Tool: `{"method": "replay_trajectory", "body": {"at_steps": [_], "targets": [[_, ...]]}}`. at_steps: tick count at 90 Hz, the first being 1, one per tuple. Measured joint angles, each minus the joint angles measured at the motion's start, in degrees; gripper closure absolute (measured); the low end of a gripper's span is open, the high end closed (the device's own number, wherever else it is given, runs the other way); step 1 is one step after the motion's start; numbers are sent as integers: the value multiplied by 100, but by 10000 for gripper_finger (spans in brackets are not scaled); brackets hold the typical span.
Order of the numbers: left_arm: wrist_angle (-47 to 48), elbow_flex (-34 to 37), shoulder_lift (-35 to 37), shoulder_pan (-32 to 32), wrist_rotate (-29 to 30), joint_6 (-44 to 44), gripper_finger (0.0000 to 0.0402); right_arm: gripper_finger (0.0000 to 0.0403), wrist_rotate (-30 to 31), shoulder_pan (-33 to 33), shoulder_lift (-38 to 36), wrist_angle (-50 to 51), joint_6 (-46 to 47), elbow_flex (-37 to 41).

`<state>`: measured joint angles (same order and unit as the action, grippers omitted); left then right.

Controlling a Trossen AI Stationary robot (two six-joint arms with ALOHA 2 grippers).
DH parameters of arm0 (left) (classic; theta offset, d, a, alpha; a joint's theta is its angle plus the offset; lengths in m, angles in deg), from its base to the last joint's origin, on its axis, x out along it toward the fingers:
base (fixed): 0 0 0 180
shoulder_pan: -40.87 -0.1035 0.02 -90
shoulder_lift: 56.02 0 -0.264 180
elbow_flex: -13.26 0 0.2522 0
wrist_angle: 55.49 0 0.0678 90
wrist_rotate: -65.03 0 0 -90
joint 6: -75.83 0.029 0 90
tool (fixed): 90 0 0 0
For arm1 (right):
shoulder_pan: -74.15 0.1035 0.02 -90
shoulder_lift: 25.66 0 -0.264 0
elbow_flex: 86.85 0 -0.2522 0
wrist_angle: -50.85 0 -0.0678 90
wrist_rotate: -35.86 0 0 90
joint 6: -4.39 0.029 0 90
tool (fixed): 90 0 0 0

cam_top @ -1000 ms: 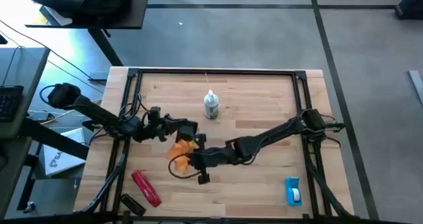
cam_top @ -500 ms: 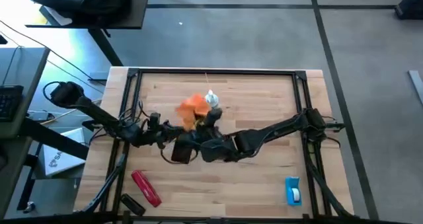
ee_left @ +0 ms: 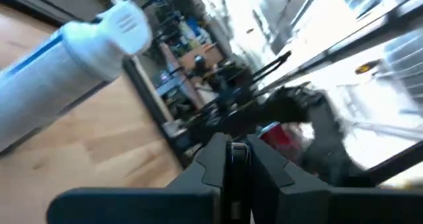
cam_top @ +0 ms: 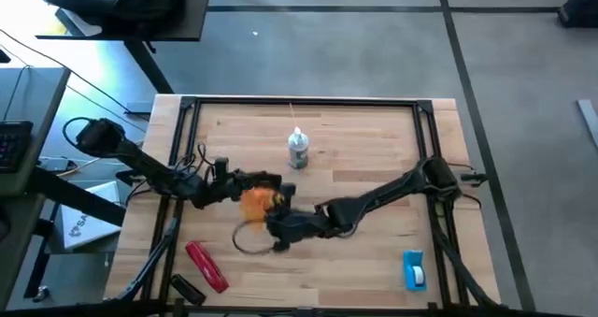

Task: Apply microfiber cloth
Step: Wipe the front and back of the black cellphone using the orange microfiber cloth

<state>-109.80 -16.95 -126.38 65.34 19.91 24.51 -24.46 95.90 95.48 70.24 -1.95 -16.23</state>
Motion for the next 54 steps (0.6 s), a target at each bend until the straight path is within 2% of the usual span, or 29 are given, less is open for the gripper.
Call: {"method": "replay_trajectory", "body": {"at_steps": [12, 21, 36, 54], "targets": [[-327, -34, 14, -79, -52, -133, 389, 400, -331, 159, 26, -462, -366, -16], [-496, -42, -4, -124, -185, -172, 389, 400, -199, 200, 24, -517, -779, -232], [-467, -39, -11, -65, -167, -32, 389, 400, 629, 37, 24, -347, -1409, -438], [-353, -17, -23, 117, 15, 101, 389, 400, 2410, -229, -2, 795, -2114, -961]]}}
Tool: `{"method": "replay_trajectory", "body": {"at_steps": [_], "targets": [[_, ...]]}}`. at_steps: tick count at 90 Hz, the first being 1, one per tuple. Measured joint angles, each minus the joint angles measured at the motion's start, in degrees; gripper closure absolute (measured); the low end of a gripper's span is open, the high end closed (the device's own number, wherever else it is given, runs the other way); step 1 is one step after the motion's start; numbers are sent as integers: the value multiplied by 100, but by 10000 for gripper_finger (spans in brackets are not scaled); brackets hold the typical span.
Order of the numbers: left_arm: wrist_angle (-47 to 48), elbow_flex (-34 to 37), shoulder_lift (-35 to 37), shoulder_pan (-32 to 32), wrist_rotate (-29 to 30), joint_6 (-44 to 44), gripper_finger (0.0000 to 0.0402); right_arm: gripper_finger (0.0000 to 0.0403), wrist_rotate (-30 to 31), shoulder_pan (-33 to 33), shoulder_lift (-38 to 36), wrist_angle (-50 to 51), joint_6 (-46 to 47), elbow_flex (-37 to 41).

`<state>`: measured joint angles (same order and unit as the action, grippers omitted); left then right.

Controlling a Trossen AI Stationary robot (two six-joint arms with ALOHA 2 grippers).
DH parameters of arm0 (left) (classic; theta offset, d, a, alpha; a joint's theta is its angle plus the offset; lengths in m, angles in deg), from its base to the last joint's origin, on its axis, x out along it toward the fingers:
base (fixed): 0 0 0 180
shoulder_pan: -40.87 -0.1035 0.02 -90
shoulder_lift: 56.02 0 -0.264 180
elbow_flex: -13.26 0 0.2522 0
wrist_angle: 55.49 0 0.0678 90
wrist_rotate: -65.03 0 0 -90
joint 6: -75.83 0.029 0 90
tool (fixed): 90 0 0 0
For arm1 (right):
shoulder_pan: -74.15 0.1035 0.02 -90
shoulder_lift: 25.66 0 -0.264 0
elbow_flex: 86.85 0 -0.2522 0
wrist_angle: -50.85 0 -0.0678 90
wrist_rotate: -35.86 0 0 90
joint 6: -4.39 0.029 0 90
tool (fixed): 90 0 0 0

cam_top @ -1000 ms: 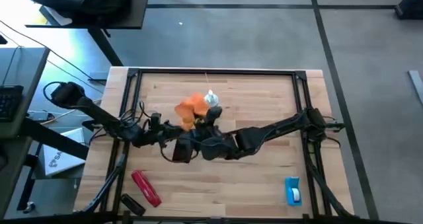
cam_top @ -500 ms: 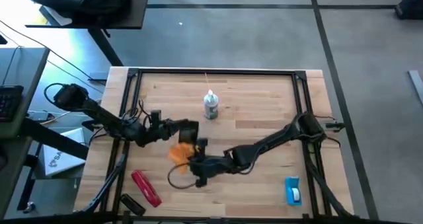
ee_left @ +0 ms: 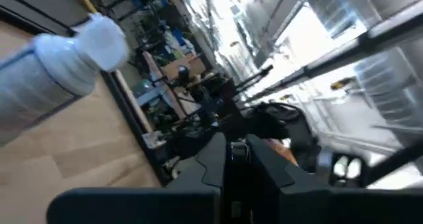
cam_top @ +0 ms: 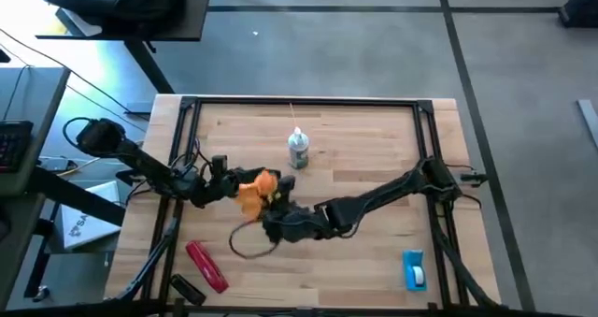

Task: Apply microfiber cloth
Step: Wipe the front and back of the black cellphone using the orange microfiber cloth

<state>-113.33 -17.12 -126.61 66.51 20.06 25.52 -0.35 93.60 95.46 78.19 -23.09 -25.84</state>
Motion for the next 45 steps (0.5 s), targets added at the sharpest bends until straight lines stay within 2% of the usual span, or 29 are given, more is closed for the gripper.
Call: {"method": "replay_trajectory", "body": {"at_steps": [10, 19, 23, 32, 45], "targets": [[-10, 0, 0, 45, -13, -33, 389, 400, 1075, -12, 0, 1064, -284, -497], [-161, -15, 5, 76, -302, -81, 389, 400, 1495, 5, 0, 1802, -183, -938], [-225, -28, 9, 86, -387, -80, 389, 400, 1378, 8, 2, 2007, 29, -1076], [-381, -20, 7, 79, -439, 92, 389, 400, 650, -10, 2, 2352, 655, -1176], [-396, 4, -2, 81, -336, 243, 389, 400, -145, -91, -37, 2220, 1378, -870]]}}
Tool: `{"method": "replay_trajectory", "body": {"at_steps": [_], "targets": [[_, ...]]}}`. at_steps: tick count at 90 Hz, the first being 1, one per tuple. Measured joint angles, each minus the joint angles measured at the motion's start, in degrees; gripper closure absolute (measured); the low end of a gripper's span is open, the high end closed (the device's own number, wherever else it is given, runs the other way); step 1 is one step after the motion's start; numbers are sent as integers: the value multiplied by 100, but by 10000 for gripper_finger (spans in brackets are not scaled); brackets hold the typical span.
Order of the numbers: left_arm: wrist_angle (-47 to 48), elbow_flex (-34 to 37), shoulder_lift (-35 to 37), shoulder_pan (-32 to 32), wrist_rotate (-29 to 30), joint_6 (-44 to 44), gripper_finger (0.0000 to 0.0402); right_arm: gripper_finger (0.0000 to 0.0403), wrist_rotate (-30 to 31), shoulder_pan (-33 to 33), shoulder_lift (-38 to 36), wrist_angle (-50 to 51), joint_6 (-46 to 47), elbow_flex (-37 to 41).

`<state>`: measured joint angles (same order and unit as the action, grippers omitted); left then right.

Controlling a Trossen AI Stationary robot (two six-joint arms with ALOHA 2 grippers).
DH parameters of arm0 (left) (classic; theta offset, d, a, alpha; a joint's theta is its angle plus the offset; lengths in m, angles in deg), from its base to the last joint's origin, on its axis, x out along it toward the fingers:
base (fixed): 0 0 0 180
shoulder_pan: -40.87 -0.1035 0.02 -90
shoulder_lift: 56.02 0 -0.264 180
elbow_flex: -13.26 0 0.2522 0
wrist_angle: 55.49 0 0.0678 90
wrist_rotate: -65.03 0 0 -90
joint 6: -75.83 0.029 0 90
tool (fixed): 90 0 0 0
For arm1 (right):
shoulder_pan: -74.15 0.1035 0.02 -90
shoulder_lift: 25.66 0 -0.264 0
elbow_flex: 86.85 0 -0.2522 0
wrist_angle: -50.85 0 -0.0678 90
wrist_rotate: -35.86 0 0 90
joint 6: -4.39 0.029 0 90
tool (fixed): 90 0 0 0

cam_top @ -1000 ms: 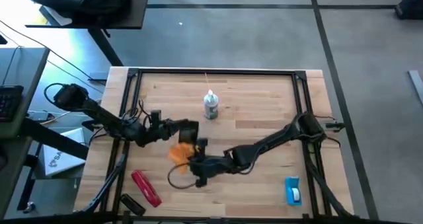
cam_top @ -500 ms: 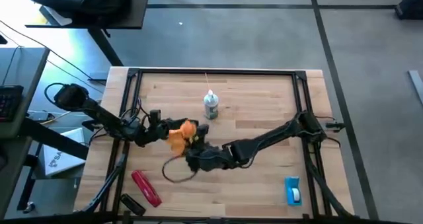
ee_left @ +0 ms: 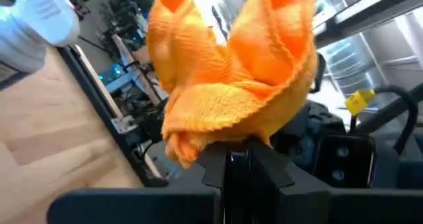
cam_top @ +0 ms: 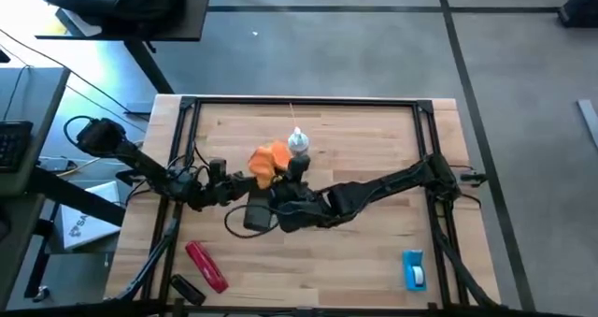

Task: Apply microfiber cloth
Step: Wipe the front and back of the black cellphone using the orange microfiber cloth

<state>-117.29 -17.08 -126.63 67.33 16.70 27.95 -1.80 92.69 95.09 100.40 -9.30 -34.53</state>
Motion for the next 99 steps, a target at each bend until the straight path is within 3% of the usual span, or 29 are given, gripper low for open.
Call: {"method": "replay_trajectory", "body": {"at_steps": [12, 28, 36, 48, 64, 87, 99], "targets": [[242, 0, -5, 7, 43, -5, 389, 400, -157, 86, 26, -65, 260, 218], [122, -52, 20, -17, 138, -127, 389, 400, 1095, 370, 13, 61, -581, 236], [148, -52, 20, -33, 186, -74, 389, 400, 996, 436, -156, 32, -564, 246], [238, -52, 11, -93, 506, 45, 389, 400, 139, 434, -334, -66, -106, 214], [580, -52, 7, -177, 611, -207, 389, 400, -329, 453, -314, -181, 11, 244], [576, -44, 7, -377, 987, 39, 389, 400, -3220, 190, 156, -1699, 141, 233], [577, -42, 4, -503, 961, 9, 389, 400, -3816, 127, 653, -2219, 411, 227]]}}
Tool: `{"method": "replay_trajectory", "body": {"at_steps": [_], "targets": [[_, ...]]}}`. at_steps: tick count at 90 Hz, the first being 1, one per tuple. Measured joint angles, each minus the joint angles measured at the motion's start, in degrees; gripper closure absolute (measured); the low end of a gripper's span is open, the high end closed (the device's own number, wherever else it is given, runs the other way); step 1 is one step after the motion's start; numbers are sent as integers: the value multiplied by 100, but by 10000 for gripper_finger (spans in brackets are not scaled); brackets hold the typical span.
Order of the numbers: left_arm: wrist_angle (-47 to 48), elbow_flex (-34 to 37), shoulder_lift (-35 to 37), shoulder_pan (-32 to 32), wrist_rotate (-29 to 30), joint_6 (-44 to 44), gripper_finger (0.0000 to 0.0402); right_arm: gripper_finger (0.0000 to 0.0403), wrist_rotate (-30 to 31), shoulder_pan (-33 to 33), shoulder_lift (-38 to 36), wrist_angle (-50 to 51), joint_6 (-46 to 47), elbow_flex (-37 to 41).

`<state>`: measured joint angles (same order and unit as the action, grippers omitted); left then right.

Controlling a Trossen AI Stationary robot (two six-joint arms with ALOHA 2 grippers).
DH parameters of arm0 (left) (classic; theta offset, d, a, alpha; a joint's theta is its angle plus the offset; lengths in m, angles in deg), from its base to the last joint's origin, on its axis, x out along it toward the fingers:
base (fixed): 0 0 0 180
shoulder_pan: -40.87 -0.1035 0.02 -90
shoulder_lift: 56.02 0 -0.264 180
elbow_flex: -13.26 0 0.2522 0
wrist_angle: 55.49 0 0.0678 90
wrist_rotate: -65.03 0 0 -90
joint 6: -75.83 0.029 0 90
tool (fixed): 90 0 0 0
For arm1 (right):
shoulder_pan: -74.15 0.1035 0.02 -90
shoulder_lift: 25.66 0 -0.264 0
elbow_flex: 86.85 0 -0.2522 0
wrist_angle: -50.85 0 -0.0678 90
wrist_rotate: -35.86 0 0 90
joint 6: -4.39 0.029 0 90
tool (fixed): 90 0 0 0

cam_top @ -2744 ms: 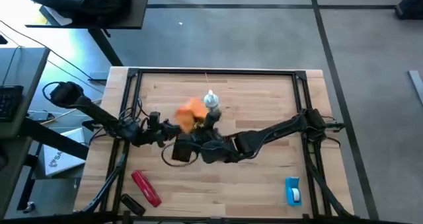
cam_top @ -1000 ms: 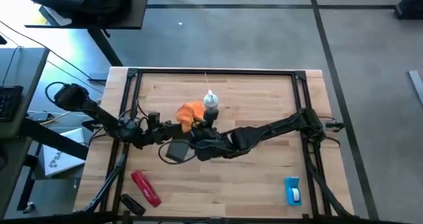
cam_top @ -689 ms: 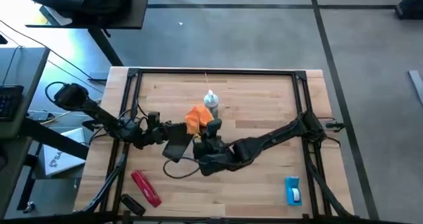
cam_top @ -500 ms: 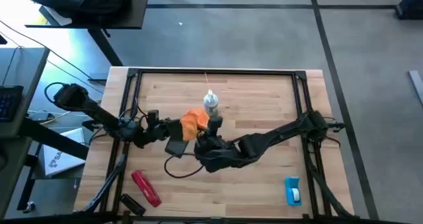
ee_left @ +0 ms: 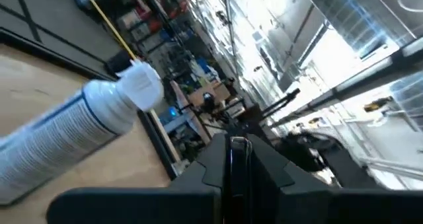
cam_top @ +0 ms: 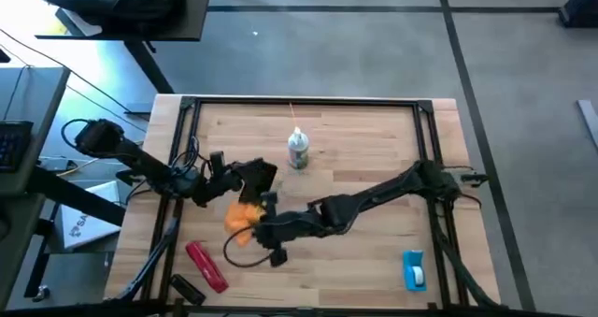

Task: Apply microfiber cloth
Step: Wipe the front and back of the black cellphone using the orange microfiber cloth

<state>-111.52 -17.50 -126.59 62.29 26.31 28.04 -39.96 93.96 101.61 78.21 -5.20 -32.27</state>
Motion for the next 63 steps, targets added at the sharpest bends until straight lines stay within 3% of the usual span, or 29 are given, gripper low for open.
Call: {"method": "replay_trajectory", "body": {"at_steps": [12, 31, 40, 63], "targets": [[55, 22, 0, -79, -146, -364, 389, 400, 223, -76, 483, 19, 459, 11], [-44, 225, 1, -44, -116, -944, 389, 400, 2411, 151, 503, -88, 440, 9], [-216, 398, 11, -37, 32, -1248, 389, 400, 3109, 295, 345, 189, 354, 9], [-714, 726, 9, -30, -150, -931, 389, 400, 2929, 358, 77, 1370, 1354, 9]]}}
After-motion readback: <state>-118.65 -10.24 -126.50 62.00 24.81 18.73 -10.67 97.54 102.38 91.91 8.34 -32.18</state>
